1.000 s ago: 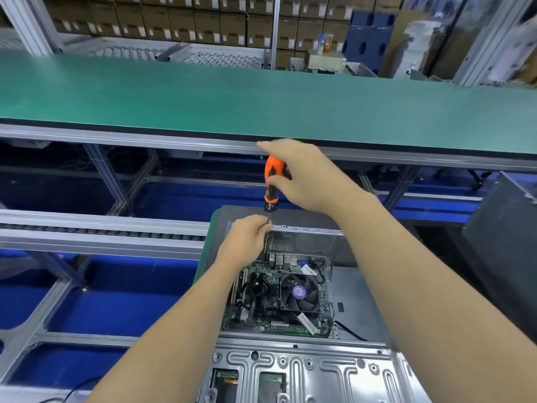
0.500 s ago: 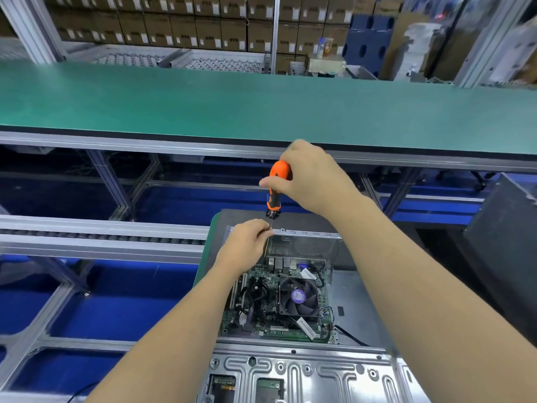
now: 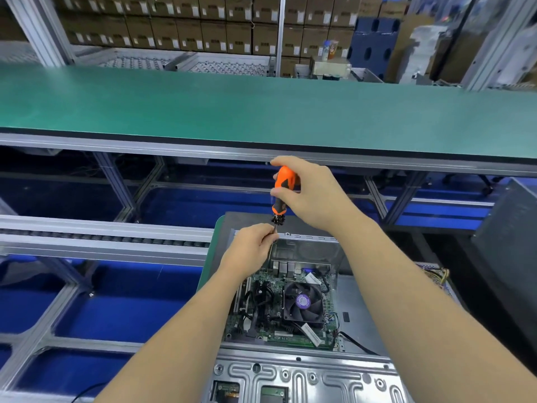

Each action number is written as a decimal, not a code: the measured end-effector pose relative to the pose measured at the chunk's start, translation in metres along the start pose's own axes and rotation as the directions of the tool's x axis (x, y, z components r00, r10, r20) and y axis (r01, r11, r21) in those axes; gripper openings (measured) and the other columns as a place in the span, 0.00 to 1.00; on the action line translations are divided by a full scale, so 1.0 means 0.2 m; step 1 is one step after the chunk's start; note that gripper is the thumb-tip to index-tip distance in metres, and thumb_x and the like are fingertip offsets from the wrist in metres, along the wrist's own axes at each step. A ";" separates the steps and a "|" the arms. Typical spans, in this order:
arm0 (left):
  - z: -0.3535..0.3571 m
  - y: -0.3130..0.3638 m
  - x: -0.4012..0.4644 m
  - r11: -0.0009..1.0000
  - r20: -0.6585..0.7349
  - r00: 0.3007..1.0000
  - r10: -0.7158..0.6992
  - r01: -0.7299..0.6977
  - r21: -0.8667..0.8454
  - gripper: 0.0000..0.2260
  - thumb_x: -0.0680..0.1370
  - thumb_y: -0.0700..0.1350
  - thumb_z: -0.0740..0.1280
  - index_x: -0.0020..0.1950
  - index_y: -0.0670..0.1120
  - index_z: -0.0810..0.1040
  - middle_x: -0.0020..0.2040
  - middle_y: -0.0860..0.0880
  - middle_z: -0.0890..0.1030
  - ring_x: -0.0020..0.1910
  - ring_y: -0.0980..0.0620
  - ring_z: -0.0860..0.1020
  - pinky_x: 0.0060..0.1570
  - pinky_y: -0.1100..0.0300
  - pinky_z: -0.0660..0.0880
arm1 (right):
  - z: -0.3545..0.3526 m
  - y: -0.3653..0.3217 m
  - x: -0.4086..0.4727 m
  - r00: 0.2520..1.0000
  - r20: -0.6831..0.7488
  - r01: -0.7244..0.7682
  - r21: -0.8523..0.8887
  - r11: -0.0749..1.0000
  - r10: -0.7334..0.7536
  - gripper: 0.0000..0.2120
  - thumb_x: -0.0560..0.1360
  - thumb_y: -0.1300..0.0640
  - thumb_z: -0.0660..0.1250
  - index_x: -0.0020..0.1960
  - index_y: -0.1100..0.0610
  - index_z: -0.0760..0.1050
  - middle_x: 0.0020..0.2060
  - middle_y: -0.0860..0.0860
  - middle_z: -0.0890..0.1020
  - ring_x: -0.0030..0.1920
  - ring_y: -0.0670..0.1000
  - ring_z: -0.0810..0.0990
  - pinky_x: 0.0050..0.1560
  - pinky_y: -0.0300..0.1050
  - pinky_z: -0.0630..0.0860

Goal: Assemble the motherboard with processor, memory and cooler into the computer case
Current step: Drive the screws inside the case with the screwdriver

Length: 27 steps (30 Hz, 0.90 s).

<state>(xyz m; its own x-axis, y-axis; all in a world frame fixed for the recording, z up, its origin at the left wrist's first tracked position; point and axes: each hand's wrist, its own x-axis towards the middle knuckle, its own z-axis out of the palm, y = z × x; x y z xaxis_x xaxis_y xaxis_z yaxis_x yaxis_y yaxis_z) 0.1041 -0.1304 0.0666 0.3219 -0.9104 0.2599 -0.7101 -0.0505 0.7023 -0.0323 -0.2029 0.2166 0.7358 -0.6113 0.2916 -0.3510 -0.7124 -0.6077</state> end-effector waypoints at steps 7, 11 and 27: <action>-0.03 0.11 -0.08 0.955 -0.252 0.960 -0.121 0.043 -0.295 0.07 0.79 0.42 0.69 0.57 0.48 0.82 0.47 0.56 0.82 0.46 0.60 0.79 0.47 0.68 0.75 | -0.01 0.06 -0.04 0.986 -0.147 -0.070 0.079 0.994 0.081 0.18 0.77 0.54 0.74 0.64 0.49 0.74 0.45 0.47 0.79 0.38 0.34 0.79 0.36 0.23 0.70; -0.05 0.25 -0.05 0.939 -0.263 0.956 -0.127 0.031 -0.342 0.06 0.78 0.40 0.70 0.52 0.47 0.85 0.44 0.58 0.84 0.44 0.63 0.80 0.46 0.72 0.73 | -0.03 0.08 -0.08 0.976 -0.197 -0.066 0.120 0.991 0.089 0.16 0.76 0.54 0.74 0.62 0.50 0.76 0.46 0.50 0.81 0.34 0.37 0.80 0.37 0.22 0.70; -0.04 0.45 -0.02 0.832 -0.193 0.925 -0.328 0.186 -0.522 0.05 0.76 0.41 0.73 0.41 0.47 0.86 0.35 0.50 0.85 0.34 0.58 0.80 0.36 0.67 0.76 | -0.19 0.12 -0.24 0.927 -0.355 -0.046 0.215 0.976 0.122 0.13 0.75 0.53 0.75 0.58 0.50 0.78 0.46 0.48 0.80 0.43 0.48 0.79 0.39 0.26 0.72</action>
<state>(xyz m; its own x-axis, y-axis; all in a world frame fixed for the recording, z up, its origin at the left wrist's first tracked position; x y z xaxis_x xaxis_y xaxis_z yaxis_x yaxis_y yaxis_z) 0.0440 -0.1276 0.1337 0.6512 -0.7463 0.1378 -0.2041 0.0026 0.9789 -0.0984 -0.2027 0.2158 0.4333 -0.7760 0.4583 -0.2520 -0.5925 -0.7651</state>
